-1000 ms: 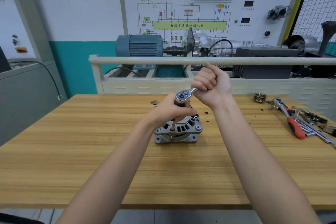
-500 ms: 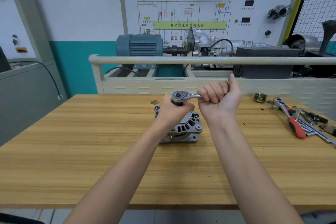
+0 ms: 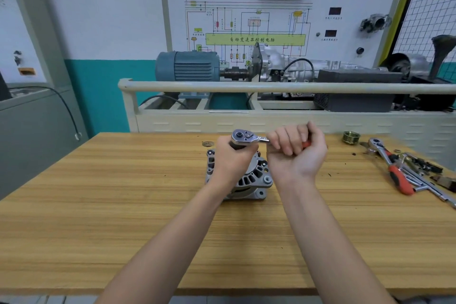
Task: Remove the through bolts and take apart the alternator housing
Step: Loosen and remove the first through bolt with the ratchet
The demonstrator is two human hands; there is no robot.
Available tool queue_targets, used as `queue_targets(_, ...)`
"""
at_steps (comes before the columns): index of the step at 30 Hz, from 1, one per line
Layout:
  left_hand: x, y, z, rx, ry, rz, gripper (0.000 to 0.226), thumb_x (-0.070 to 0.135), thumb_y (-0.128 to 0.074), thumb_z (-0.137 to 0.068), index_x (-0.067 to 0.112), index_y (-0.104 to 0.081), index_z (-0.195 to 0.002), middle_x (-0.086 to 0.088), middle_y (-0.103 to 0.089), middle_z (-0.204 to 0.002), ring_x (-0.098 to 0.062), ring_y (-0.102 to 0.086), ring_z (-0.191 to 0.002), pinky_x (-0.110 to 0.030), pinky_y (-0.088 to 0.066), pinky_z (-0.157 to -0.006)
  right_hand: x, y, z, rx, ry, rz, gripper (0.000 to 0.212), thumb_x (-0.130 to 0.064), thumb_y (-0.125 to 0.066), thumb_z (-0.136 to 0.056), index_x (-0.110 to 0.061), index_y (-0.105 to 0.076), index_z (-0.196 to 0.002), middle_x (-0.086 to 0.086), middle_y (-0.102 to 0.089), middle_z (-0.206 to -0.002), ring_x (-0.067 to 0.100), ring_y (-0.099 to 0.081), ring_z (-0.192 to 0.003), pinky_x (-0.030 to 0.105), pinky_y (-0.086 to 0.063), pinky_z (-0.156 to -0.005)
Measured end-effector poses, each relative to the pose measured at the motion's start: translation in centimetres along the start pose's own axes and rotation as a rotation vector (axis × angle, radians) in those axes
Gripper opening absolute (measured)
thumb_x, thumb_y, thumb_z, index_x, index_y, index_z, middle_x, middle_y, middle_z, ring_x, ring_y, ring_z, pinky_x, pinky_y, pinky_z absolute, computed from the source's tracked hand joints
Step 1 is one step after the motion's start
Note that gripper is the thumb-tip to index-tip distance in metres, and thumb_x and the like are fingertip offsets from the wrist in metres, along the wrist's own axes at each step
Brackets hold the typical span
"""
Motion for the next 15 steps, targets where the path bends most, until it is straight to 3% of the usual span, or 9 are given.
queue_targets(2,-0.1,-0.2,0.1,-0.013,0.008,0.004,0.048,-0.014,-0.057,-0.079,0.019,-0.037,-0.051,0.015,-0.035,-0.042,-0.003,-0.028,-0.042,-0.019,-0.025,-0.043,-0.2,0.1,0.9,-0.016,0.056,0.018,0.049,-0.018,-0.033,-0.094,-0.019,-0.033,-0.045,-0.005,-0.021,-0.037,0.011,-0.019,-0.034,0.022,-0.027,-0.039)
queue_targets(4,0.1,-0.1,-0.1,-0.144,0.042,-0.044,0.046,-0.003,-0.063,-0.077,0.024,-0.04,-0.048,0.013,-0.036,-0.044,-0.006,-0.029,-0.042,-0.021,-0.026,-0.044,-0.3,0.0,0.4,-0.015,0.026,0.032,0.05,-0.017,-0.034,-0.094,-0.019,-0.034,-0.045,-0.006,-0.021,-0.037,0.01,-0.019,-0.033,0.022,-0.025,-0.038)
queue_targets(7,1.0,0.4,-0.3,-0.503,0.075,-0.15,0.033,0.024,-0.071,-0.074,0.021,-0.049,-0.05,0.001,-0.043,-0.046,-0.015,-0.038,-0.044,-0.022,-0.034,-0.045,0.2,-0.6,-1.7,-0.043,-0.173,0.07,0.051,-0.019,-0.035,-0.094,-0.018,-0.035,-0.043,-0.007,-0.022,-0.035,0.008,-0.019,-0.03,0.02,-0.022,-0.035)
queue_targets(9,1.4,0.7,-0.3,-0.628,0.096,-0.189,0.035,0.033,-0.072,-0.073,0.015,-0.051,-0.052,-0.004,-0.047,-0.048,-0.019,-0.042,-0.047,-0.028,-0.037,-0.049,0.8,-1.4,-2.9,-0.086,-0.329,0.083,0.045,-0.019,-0.04,-0.09,-0.017,-0.035,-0.045,-0.007,-0.023,-0.033,0.007,-0.021,-0.028,0.02,-0.019,-0.036)
queue_targets(12,1.4,0.3,-0.3,-0.616,0.112,-0.117,0.038,0.024,-0.071,-0.074,0.015,-0.044,-0.049,0.001,-0.039,-0.044,-0.015,-0.034,-0.043,-0.025,-0.029,-0.046,1.4,-1.8,-3.9,-0.089,-0.44,0.068,0.04,-0.018,-0.043,-0.087,-0.017,-0.034,-0.049,-0.008,-0.023,-0.033,0.007,-0.022,-0.027,0.018,-0.016,-0.037)
queue_targets(15,0.6,0.0,-0.2,-0.457,0.104,-0.034,0.04,0.01,-0.063,-0.074,0.022,-0.039,-0.044,0.007,-0.031,-0.041,-0.01,-0.024,-0.038,-0.019,-0.022,-0.042,1.1,-1.4,-3.7,-0.049,-0.357,0.05,0.046,-0.017,-0.039,-0.092,-0.017,-0.035,-0.046,-0.008,-0.023,-0.034,0.007,-0.021,-0.027,0.019,-0.018,-0.034)
Point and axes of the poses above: each hand's wrist, its own z-axis away from the middle knuckle, its own y-axis out of the back of the hand, x = y × z, the point moved 5 cm from there along -z, towards the middle knuckle
